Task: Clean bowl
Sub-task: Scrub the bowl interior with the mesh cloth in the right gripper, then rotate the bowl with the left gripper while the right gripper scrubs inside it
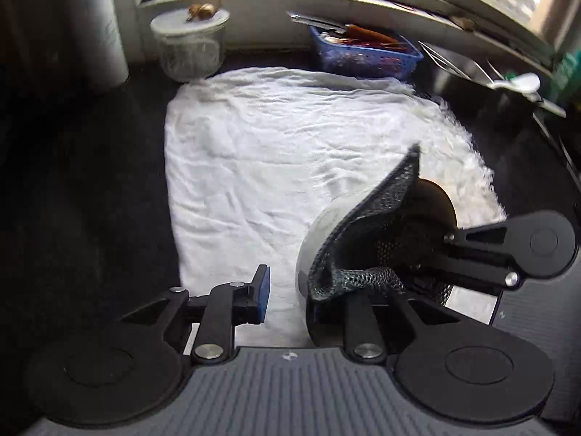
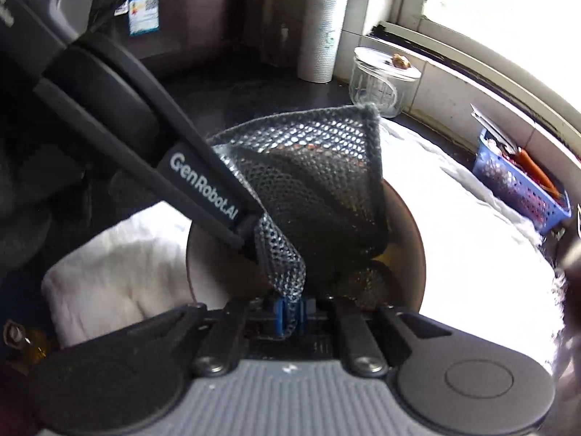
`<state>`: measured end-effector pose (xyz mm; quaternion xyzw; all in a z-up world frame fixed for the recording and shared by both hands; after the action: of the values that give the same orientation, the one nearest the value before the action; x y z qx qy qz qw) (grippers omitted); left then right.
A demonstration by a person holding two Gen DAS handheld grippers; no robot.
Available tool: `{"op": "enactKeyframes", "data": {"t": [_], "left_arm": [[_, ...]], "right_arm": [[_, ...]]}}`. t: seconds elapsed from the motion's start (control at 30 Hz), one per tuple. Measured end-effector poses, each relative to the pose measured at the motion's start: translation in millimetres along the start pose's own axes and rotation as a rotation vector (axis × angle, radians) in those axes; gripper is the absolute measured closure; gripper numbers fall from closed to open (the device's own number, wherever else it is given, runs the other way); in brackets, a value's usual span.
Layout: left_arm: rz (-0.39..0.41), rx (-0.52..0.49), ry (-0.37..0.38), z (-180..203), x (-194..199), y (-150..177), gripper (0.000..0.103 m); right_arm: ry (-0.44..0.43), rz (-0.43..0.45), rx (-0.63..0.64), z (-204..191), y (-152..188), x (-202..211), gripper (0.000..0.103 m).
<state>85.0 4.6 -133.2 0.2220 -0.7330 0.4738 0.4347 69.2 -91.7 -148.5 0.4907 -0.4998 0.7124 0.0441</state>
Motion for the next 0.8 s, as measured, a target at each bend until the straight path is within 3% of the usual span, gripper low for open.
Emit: {"op": "enactKeyframes", "data": {"t": [0.07, 0.13, 0.23, 0.27, 0.5, 0.6, 0.67, 0.8], "left_arm": [[0.008, -0.125, -0.072, 11.9, 4.1, -2.3, 0.082], [0.026, -0.129, -0.089, 15.8, 4.9, -3.4, 0.094], [0.051, 0.051, -0.017, 3.3, 3.2, 2.5, 0.097], [0.066, 0.155, 0.032, -5.6, 1.8, 7.5, 0.096], [0.125, 0.708, 0.281, -47.7, -15.2, 51.6, 0.092], [0.127, 0.861, 0.348, -51.8, -22.6, 66.9, 0.093], [0.113, 0.784, 0.339, -48.3, -21.0, 59.9, 0.092], [0.06, 0.407, 0.18, -33.6, -6.1, 31.2, 0.087]], "right_arm": [[0.036, -0.006, 0.081, -4.8, 1.8, 1.1, 0.096], [0.075, -0.008, 0.14, -3.7, 1.9, 3.0, 0.096], [0.078, -0.011, 0.137, -0.2, 2.5, 3.8, 0.096], [0.071, -0.012, 0.12, 0.4, 3.1, 4.1, 0.096], [-0.082, 0.022, -0.23, 5.8, 0.2, 6.8, 0.095], [-0.113, 0.034, -0.278, 2.1, -5.8, 6.0, 0.094], [-0.104, 0.034, -0.243, -3.9, -8.5, 5.9, 0.094], [-0.048, 0.001, -0.1, -9.9, -7.2, 4.1, 0.096]]}}
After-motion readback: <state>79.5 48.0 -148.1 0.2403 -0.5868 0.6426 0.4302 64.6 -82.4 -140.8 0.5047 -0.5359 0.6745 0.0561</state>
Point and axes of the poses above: each gripper's, at about its wrist camera, not at the fingertips, and x roughly against the way its jaws point, z to its right, y to its underside, the point moved 5 cm from there along -x, roughly the way its jaws point, and after that the axes turned 13 degrees about -x, right-handed, at the moved point
